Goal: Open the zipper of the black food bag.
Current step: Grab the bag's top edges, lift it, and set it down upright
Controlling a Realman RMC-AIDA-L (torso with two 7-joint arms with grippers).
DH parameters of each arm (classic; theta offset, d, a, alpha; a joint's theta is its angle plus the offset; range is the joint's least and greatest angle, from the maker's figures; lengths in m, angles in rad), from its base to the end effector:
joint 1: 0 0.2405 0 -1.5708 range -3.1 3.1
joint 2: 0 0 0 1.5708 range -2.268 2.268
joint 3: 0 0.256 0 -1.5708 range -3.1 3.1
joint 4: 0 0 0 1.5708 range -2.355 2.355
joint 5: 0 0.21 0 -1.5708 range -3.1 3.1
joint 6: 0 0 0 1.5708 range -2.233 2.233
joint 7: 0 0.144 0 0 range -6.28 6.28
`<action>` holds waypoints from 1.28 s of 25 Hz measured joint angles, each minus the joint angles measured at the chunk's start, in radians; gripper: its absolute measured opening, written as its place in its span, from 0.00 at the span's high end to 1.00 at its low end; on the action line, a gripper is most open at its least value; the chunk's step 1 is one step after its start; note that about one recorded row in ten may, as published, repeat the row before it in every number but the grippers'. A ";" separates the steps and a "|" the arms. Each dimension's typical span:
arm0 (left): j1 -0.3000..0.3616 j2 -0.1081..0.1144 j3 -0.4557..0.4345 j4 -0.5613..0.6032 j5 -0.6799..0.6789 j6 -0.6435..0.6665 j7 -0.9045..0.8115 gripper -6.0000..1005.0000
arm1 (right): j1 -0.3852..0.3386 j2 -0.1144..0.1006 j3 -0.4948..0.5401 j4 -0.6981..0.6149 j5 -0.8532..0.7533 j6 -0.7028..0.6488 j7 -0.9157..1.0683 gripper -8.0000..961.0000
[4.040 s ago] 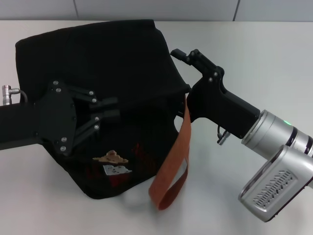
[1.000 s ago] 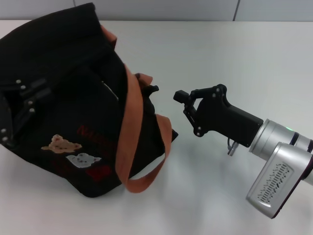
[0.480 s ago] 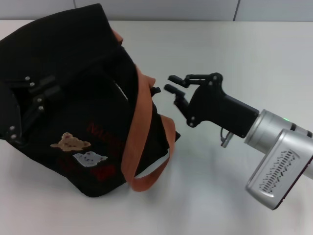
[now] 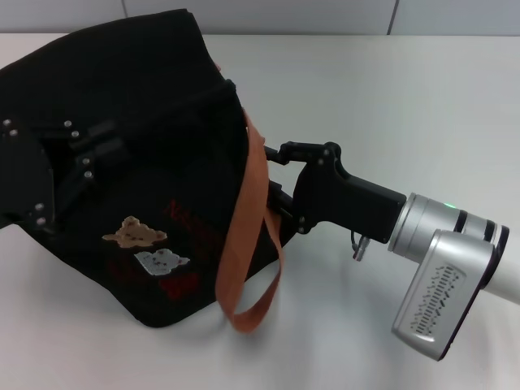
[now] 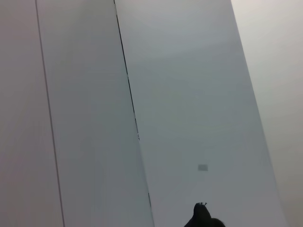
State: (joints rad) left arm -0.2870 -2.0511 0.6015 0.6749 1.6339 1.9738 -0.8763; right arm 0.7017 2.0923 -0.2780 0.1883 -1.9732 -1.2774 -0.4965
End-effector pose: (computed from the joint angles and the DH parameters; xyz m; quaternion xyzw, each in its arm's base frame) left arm -0.2785 0.2486 0.0634 -0.8797 0.0170 -0.4124 0.2361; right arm 0.2157 0.3060 -0.1188 -0.8586 -0.3114 0.2092 0.3494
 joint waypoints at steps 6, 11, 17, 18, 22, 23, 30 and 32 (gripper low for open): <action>-0.015 -0.006 0.028 0.000 -0.001 0.000 0.000 0.90 | 0.007 0.000 0.008 0.021 0.004 0.022 -0.050 0.65; -0.023 -0.009 0.051 0.000 -0.002 0.000 -0.002 0.90 | 0.034 0.000 0.031 0.039 0.001 0.056 -0.053 0.65; -0.025 -0.011 0.062 0.000 -0.003 0.000 -0.002 0.90 | 0.048 0.000 0.053 0.055 0.001 0.065 -0.074 0.65; -0.025 -0.012 0.062 0.000 -0.003 0.000 -0.002 0.90 | 0.048 0.000 0.063 0.061 0.001 0.065 -0.086 0.65; -0.026 -0.012 0.063 -0.003 -0.003 -0.001 0.001 0.90 | 0.045 0.000 0.086 0.073 0.001 0.066 -0.115 0.66; -0.027 -0.012 0.064 -0.004 -0.003 -0.001 0.002 0.90 | 0.044 0.000 0.086 0.073 0.000 0.066 -0.115 0.66; -0.031 -0.012 0.067 -0.011 -0.002 -0.005 0.006 0.90 | 0.042 0.000 0.086 0.076 0.000 0.066 -0.118 0.66; -0.031 -0.012 0.068 -0.011 -0.002 -0.006 0.006 0.90 | 0.043 0.000 0.086 0.077 0.000 0.066 -0.118 0.66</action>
State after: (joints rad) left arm -0.3180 -2.0632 0.6700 0.6639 1.6318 1.9681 -0.8702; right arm 0.7451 2.0923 -0.1917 0.2651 -1.9727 -1.2116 -0.6146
